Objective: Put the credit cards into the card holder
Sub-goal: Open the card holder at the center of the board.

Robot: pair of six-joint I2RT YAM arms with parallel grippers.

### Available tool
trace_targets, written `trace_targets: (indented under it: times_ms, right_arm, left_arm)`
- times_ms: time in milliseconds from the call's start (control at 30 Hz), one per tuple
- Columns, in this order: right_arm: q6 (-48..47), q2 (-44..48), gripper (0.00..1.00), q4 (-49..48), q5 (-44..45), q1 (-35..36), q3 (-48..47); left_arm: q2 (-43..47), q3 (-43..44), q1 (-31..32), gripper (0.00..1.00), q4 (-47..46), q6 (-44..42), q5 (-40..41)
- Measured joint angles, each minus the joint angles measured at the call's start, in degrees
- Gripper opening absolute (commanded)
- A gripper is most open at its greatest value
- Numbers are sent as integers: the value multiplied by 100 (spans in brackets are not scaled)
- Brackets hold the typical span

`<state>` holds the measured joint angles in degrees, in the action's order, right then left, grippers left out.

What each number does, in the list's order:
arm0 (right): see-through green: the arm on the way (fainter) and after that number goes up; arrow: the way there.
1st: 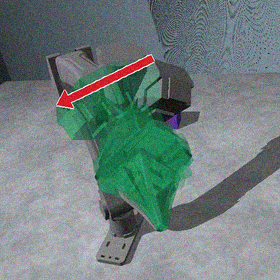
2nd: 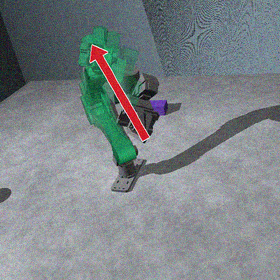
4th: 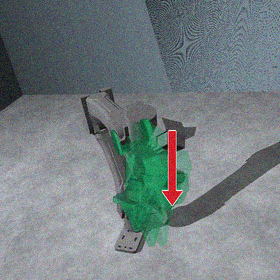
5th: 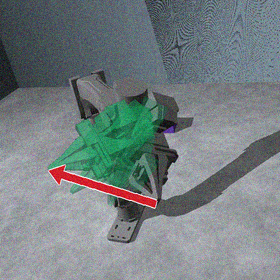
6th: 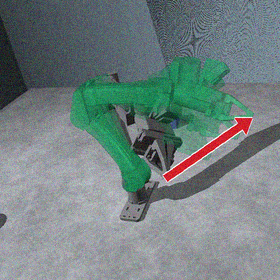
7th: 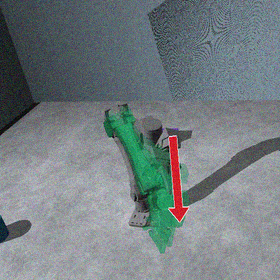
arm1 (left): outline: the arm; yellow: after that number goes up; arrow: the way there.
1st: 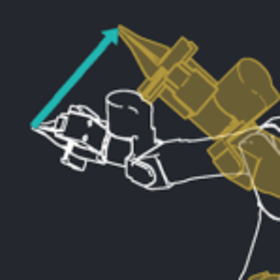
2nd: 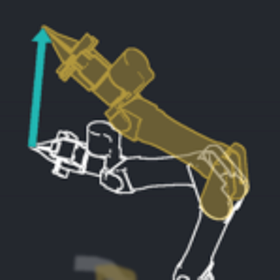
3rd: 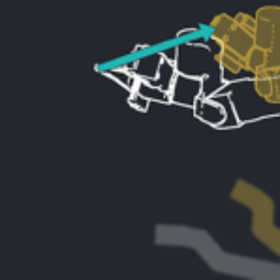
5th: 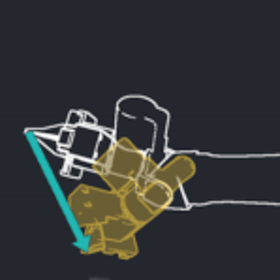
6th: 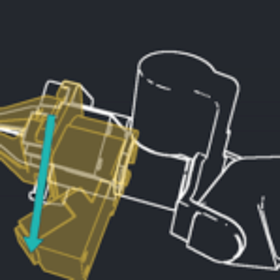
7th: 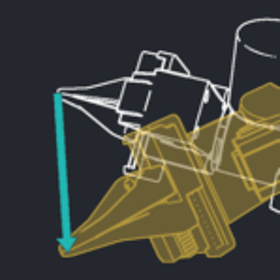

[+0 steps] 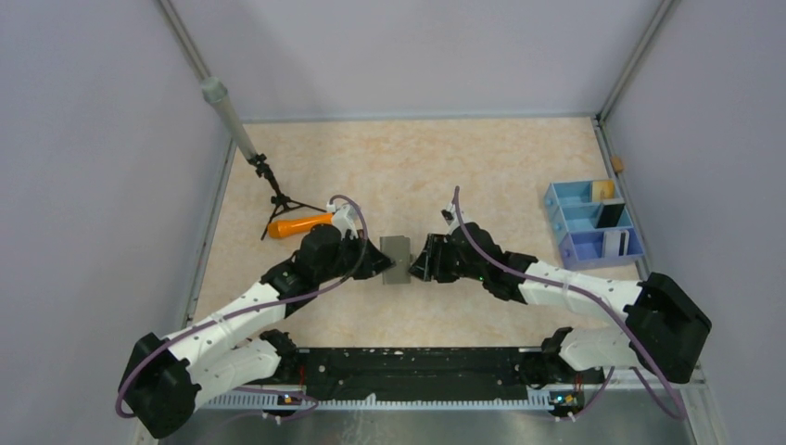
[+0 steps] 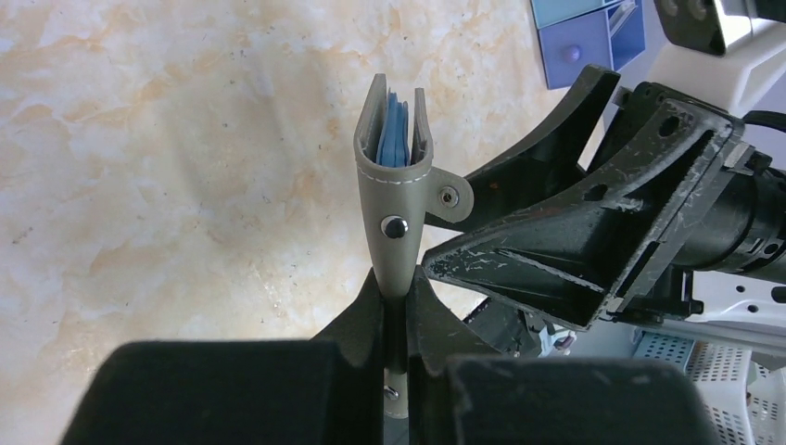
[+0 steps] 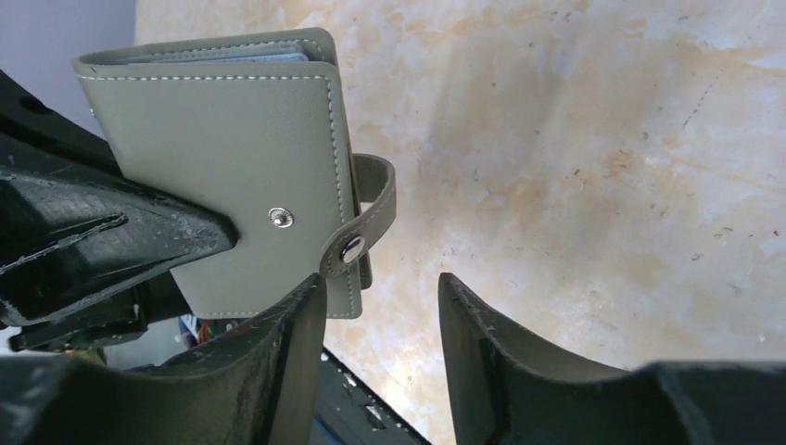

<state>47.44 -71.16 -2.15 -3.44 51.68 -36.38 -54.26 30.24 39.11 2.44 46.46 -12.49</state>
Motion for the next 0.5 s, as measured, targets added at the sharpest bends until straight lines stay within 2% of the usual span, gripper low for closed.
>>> trace_targets:
  times_ms: [300, 500]
  right_arm:
    - [17, -50, 45, 7, 450, 9, -17]
    - [-37, -111, 22, 92, 658, 9, -157]
  left_arm:
    - [-107, -151, 4, 0, -125, 59, -20]
    - [-142, -188, 4, 0, -201, 140, -59]
